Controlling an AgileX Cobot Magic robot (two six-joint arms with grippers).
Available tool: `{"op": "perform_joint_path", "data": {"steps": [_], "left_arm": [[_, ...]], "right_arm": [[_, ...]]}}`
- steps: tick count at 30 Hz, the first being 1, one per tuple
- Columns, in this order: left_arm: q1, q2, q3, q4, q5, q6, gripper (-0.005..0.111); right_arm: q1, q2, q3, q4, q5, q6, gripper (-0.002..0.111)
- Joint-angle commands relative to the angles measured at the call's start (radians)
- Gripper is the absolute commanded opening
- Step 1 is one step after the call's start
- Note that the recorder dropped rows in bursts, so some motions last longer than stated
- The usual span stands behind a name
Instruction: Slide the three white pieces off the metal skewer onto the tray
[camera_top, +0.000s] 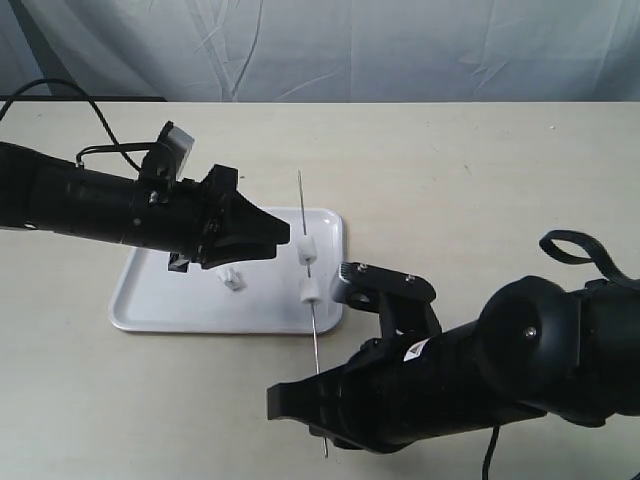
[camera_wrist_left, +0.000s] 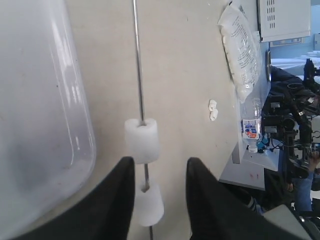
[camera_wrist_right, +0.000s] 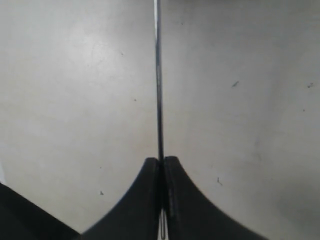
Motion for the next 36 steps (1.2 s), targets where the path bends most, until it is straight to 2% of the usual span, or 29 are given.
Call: {"op": "perform_joint_path", "data": {"steps": [1,19,21,22,24,31,36], "left_arm": [[-0.004,-0.009,-0.002,0.001,0.018,0.006,0.034],[-0.032,-0.009,-0.002,-0.011,-0.024,0.008,0.034],[-0.032,-0.009,-0.002,-0.018,-0.019,0.008,0.026],[-0.032,-0.009,-0.002,-0.018,-0.015,0.008,0.018],[-0.032,-0.009,-0.002,-0.018,-0.015,0.008,0.014],[-0.026,-0.009,-0.007,-0.065,-0.022,0.008,0.014],[0.017,-0.009,-0.012,-0.084,-0.022,0.008,0.014]], "right_arm": [[0.002,0.0,-0.004,0.0,0.012,-0.021,-0.001],[0.002,0.0,-0.082,0.006,0.079,-0.075,-0.001],[0.002,0.0,-0.082,0.006,0.074,-0.075,-0.001],[0.002,0.0,-0.082,0.006,0.07,-0.075,-0.001],[0.002,0.0,-0.082,0.006,0.07,-0.075,-0.001],[0.008,0.0,-0.082,-0.024,0.111,-0.075,-0.001],[0.051,0.0,-0.043,-0.035,0.112,-0.075,-0.001]]}}
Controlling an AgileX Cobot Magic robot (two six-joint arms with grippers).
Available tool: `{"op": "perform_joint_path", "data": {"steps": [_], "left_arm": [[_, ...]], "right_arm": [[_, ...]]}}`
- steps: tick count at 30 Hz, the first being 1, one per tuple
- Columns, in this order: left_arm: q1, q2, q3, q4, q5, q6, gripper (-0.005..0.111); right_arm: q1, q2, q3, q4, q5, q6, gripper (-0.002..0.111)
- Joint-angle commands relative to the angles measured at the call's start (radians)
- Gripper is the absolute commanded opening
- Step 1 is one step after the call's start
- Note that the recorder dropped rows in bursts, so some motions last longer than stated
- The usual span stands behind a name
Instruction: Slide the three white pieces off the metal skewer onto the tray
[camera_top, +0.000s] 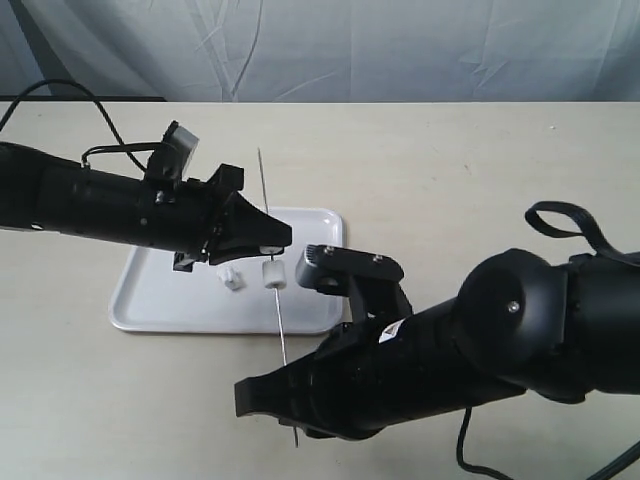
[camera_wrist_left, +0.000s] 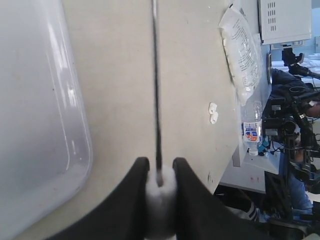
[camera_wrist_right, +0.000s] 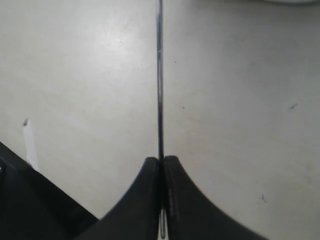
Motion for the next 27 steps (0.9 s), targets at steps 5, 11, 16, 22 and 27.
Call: {"op": "perform_joint_path", "data": {"steps": [5,11,16,22,27], "left_arm": [[0.109,-0.009,-0.01,-0.061,0.0,0.011,0.014],[0.186,-0.009,-0.01,-0.049,0.002,0.023,0.014],[0.229,-0.009,-0.01,-0.03,0.004,0.03,0.014],[0.227,-0.009,-0.01,0.108,-0.076,0.045,0.014],[0.18,-0.009,-0.01,0.282,-0.238,0.037,0.014]], "right_arm": [[0.082,0.0,0.098,-0.023,0.065,-0.01,-0.001],[0.113,-0.002,0.137,-0.017,0.072,-0.01,-0.001],[0.115,-0.002,0.137,-0.012,0.074,-0.01,-0.001],[0.115,-0.006,0.133,-0.012,0.018,-0.01,-0.001],[0.114,-0.022,0.103,0.004,-0.055,0.012,-0.001]]}}
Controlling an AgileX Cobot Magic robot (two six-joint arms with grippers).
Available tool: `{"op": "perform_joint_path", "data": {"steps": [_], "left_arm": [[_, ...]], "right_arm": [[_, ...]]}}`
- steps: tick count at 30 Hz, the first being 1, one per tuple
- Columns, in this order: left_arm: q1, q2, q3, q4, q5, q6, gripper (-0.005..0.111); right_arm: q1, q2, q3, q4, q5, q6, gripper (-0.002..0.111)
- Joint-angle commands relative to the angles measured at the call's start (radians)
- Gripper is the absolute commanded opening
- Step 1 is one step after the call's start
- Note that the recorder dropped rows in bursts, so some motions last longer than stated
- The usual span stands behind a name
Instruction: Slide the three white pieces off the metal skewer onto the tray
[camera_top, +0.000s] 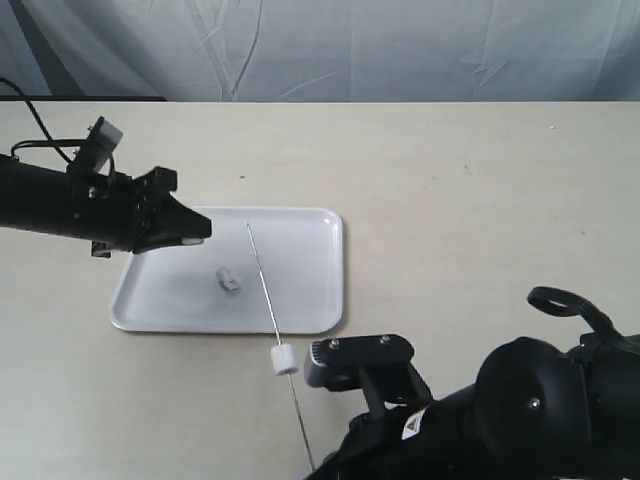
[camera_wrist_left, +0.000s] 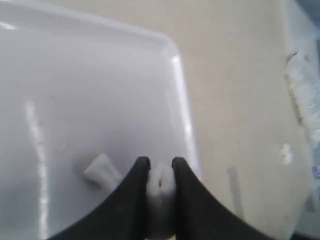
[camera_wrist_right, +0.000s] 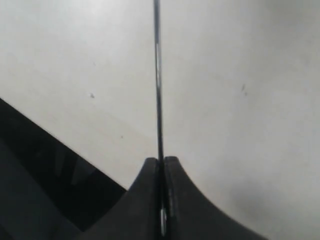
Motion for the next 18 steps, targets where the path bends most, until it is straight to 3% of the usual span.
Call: {"op": "perform_joint_path", "data": {"steps": [1,6,10,13,18], "left_arm": [[-0.043,-0.009,-0.003,0.131,-0.134,0.0,0.014],[-0.08,-0.007,-0.003,0.153,-0.229,-0.003,0.014],[-0.098,0.009,-0.003,0.15,-0.24,-0.001,0.027],[-0.098,0.023,-0.003,0.146,-0.235,-0.004,0.04],[-0.09,0.014,-0.003,0.128,-0.139,-0.012,0.041]], "right_arm": [[-0.001,-0.018,-0.035,0.02,-0.051,0.027,-0.001],[-0.001,-0.012,-0.067,0.029,-0.055,0.027,-0.001],[-0.001,-0.012,-0.077,0.038,-0.063,0.036,-0.001],[-0.001,-0.012,-0.077,0.044,-0.079,0.039,-0.001],[-0.001,-0.012,-0.077,0.052,-0.195,0.063,-0.001]]}}
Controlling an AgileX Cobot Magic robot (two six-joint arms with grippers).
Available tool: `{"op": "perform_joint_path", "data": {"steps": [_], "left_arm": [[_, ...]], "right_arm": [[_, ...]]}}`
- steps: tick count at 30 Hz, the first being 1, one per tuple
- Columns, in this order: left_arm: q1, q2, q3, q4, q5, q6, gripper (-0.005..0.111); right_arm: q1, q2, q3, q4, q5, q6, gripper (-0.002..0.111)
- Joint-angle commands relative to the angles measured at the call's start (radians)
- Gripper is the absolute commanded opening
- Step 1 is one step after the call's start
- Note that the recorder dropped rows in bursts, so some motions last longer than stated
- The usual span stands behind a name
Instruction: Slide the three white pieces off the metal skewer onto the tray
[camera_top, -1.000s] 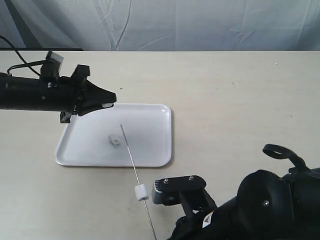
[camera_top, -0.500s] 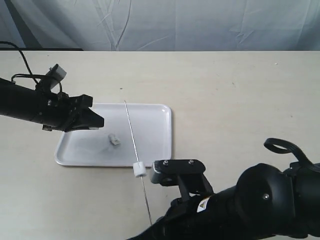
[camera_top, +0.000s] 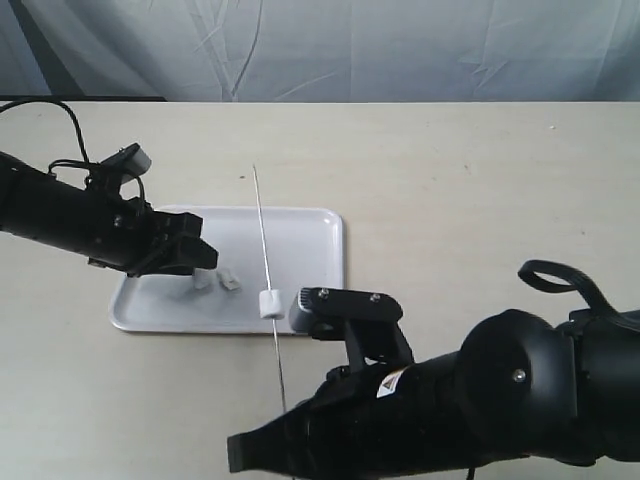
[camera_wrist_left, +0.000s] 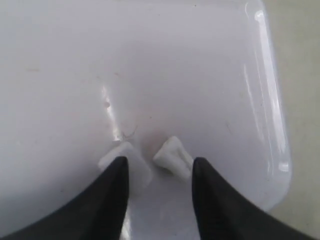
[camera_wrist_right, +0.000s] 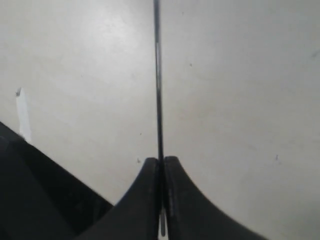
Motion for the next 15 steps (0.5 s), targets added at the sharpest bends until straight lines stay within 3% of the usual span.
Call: {"op": "perform_joint_path", "data": {"steps": [1,8,12,15], "left_arm": [[0.006,-0.01,-0.003,-0.032,0.12,-0.008,0.041],[0.01,-0.039,-0.003,-0.13,0.422,0.005,0.041],[0.01,-0.045,-0.003,-0.154,0.539,0.005,0.041],[-0.005,-0.045,-0.003,-0.154,0.55,0.003,0.041]], "right_arm": [[-0.001,-0.002,-0.006,0.023,-0.147,0.032,-0.001],[-0.001,0.014,-0.006,0.114,-0.328,0.037,-0.001],[-0.001,0.044,-0.006,0.12,-0.317,0.044,-0.001],[-0.001,0.058,-0.006,0.123,-0.304,0.044,-0.001]]}}
